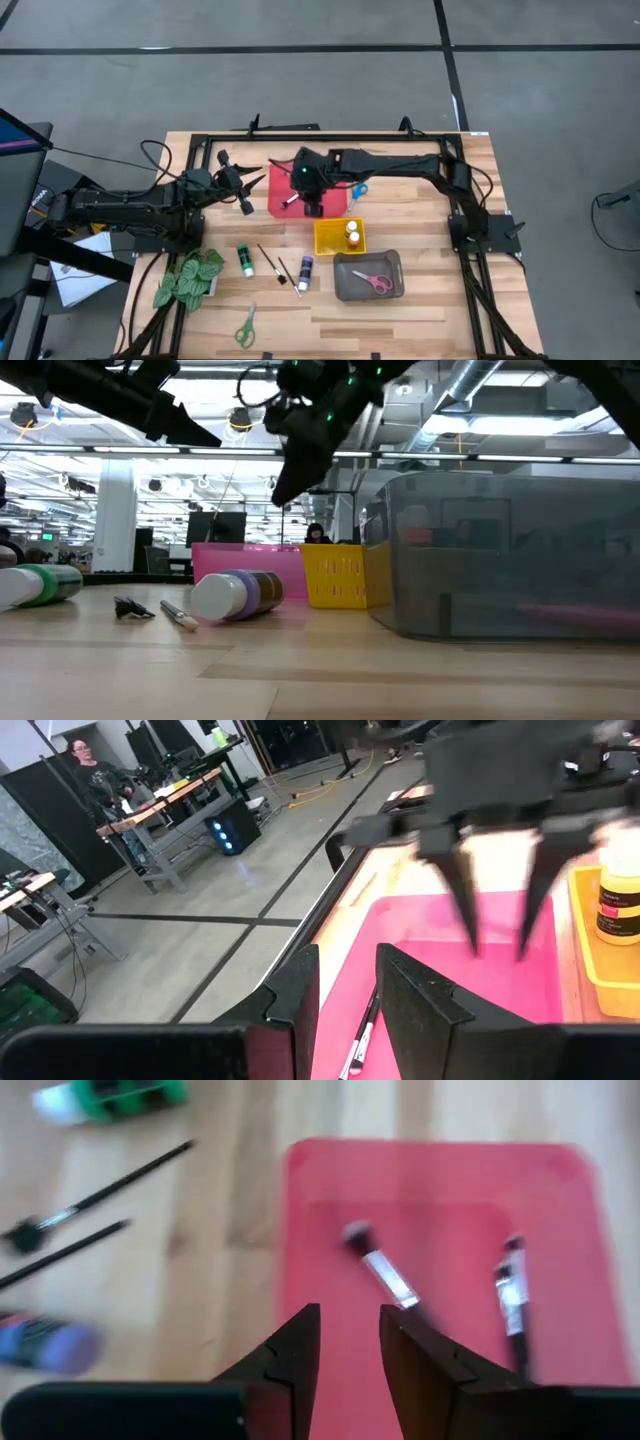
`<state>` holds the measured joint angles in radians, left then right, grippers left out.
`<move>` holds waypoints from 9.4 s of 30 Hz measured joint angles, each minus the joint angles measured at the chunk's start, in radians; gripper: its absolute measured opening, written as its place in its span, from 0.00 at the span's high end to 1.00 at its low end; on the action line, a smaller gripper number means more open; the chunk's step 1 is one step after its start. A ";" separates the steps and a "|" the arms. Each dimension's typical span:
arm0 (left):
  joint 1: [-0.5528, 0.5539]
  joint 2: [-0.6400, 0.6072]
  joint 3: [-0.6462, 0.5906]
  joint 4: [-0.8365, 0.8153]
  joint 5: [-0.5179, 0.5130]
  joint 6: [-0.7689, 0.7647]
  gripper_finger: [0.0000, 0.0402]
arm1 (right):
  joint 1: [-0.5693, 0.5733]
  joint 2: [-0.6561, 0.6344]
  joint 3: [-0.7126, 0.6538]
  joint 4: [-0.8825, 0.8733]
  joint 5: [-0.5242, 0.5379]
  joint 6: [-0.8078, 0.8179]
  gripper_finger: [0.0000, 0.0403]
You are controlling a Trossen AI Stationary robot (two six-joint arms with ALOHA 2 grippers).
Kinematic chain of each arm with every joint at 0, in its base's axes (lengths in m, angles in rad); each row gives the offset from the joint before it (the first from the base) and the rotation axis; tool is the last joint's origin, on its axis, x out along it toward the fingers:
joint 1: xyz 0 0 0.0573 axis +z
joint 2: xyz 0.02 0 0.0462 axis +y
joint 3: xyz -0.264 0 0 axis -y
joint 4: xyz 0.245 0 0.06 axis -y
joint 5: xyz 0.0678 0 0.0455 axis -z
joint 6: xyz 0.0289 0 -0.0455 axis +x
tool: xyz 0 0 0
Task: Pick & Place Paint Supplies
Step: Put the blue scissors into the black bin
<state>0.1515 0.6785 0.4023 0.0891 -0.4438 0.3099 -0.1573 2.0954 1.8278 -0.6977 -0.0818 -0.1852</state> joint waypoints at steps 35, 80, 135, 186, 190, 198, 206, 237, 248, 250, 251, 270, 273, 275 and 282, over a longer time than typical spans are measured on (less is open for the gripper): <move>-0.021 0.000 0.000 -0.002 0.034 -0.023 0.76 | 0.601 -0.937 -0.985 0.502 0.728 0.448 0.75; -0.067 0.000 0.000 0.129 0.034 -0.049 0.76 | -0.246 -0.537 -1.026 0.416 0.279 0.920 0.75; -0.067 0.000 0.000 0.114 0.034 -0.049 0.76 | -0.114 -0.609 -0.991 0.090 0.597 1.121 0.75; -0.067 0.000 0.000 0.113 0.034 -0.049 0.76 | -0.185 -0.432 -1.082 0.261 0.508 1.200 0.89; -0.067 0.000 0.000 0.113 0.034 -0.049 0.76 | -0.184 -0.432 -1.082 0.268 0.502 1.184 0.98; -0.067 0.000 0.000 0.113 0.034 -0.049 0.76 | -0.154 -0.430 -1.083 0.327 0.502 1.143 0.99; -0.067 0.000 0.000 0.113 0.034 -0.049 0.76 | -0.100 -0.456 -1.087 0.340 0.499 1.127 1.00; -0.067 0.000 0.000 0.109 0.034 -0.049 0.76 | 0.182 -0.908 -1.085 0.265 0.738 1.012 1.00; -0.067 0.000 0.000 0.109 0.034 -0.049 0.76 | 0.396 -0.973 -1.084 0.324 0.737 1.009 1.00; -0.067 0.000 0.000 0.109 0.034 -0.049 0.76 | 0.440 -0.984 -1.084 0.349 0.737 0.994 1.00; -0.067 0.000 0.000 0.110 0.034 -0.049 0.76 | 0.461 -0.988 -1.084 0.362 0.737 0.990 1.00; -0.067 0.000 0.000 0.110 0.034 -0.049 0.76 | 0.798 -0.974 -1.083 0.628 0.764 0.963 1.00; -0.067 0.000 0.000 0.110 0.034 -0.049 0.76 | 0.828 -0.950 -1.083 0.667 0.764 0.962 1.00; -0.067 0.000 0.000 0.110 0.034 -0.051 0.76 | 0.846 -0.932 -1.084 0.686 0.764 0.958 1.00; -0.067 0.000 0.000 0.110 0.034 -0.053 0.76 | 0.897 -0.868 -1.083 0.778 0.759 0.906 1.00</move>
<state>0.0841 0.6787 0.4023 0.1991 -0.4103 0.2573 0.7397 1.2273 0.7444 0.0801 0.6773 0.7204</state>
